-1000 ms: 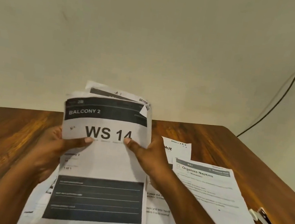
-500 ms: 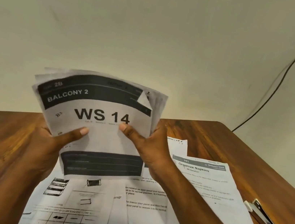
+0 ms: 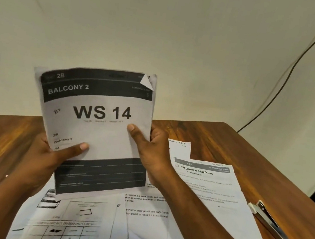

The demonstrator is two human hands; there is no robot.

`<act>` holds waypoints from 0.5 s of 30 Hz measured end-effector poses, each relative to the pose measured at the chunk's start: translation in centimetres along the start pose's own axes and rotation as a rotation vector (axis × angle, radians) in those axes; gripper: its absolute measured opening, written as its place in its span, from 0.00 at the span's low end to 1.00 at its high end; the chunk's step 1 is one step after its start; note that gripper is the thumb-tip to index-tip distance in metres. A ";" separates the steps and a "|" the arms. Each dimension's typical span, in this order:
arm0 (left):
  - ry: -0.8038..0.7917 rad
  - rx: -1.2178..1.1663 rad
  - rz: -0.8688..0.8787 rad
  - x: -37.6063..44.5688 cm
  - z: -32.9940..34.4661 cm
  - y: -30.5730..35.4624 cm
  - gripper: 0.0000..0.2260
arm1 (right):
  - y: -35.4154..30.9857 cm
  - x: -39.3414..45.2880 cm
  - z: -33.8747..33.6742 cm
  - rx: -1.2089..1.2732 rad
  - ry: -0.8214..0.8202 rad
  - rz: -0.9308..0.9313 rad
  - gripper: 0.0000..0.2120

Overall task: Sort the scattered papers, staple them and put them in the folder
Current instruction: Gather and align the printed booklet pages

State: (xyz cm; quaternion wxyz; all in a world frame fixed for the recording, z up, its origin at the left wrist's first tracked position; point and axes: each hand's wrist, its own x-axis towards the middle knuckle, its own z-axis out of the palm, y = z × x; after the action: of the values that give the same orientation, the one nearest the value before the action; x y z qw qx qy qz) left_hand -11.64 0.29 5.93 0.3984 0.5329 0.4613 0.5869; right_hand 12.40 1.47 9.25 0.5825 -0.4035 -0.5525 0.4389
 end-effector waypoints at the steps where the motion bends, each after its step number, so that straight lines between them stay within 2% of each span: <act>1: 0.000 0.032 0.021 -0.1 0.4 0.2 0.27 | 0.0 -0.1 0.1 -0.038 -0.013 0.027 0.07; 3: 0.041 0.084 0.040 -0.3 0.8 0.7 0.21 | -0.4 -0.2 0.1 -0.099 -0.029 0.056 0.10; 5: 0.102 0.104 0.035 0.0 0.6 0.9 0.22 | -1.3 0.1 -0.4 -0.151 -0.059 0.090 0.29; 6: 0.129 0.106 0.040 0.2 0.2 0.9 0.25 | -1.6 0.3 -0.9 -0.187 -0.047 0.120 0.34; 7: 0.160 0.093 0.052 0.5 0.0 0.8 0.28 | -1.5 0.6 -1.9 -0.285 -0.031 0.115 0.33; 8: 0.187 0.069 0.046 0.5 -0.2 1.0 0.32 | -1.3 1.1 -3.1 -0.478 -0.023 0.062 0.27; 10: 0.223 0.025 0.029 0.9 -1.2 0.5 0.37 | -0.4 2.0 -6.3 -1.052 -0.054 0.021 0.14; 11: 0.218 0.021 0.047 1.3 -1.4 0.1 0.36 | 0.1 2.5 -7.8 -1.272 -0.090 0.088 0.16; 12: 0.193 0.045 0.053 1.1 -1.4 0.7 0.31 | 0.5 2.8 -9.4 -1.396 -0.102 0.188 0.23; 14: 0.132 0.110 0.074 0.8 -1.0 1.5 0.20 | 0.3 3.0 -12.5 -1.461 -0.060 0.409 0.29; 15: 0.119 0.131 0.074 0.9 -0.9 1.7 0.18 | 0.2 3.2 -14.3 -1.492 -0.019 0.486 0.30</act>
State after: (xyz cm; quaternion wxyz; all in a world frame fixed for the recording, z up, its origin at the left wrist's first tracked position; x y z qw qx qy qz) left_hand -12.58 0.62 7.76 0.3123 0.5388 0.5016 0.6005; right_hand 26.63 4.77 9.02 0.0402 -0.7940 -0.6025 0.0703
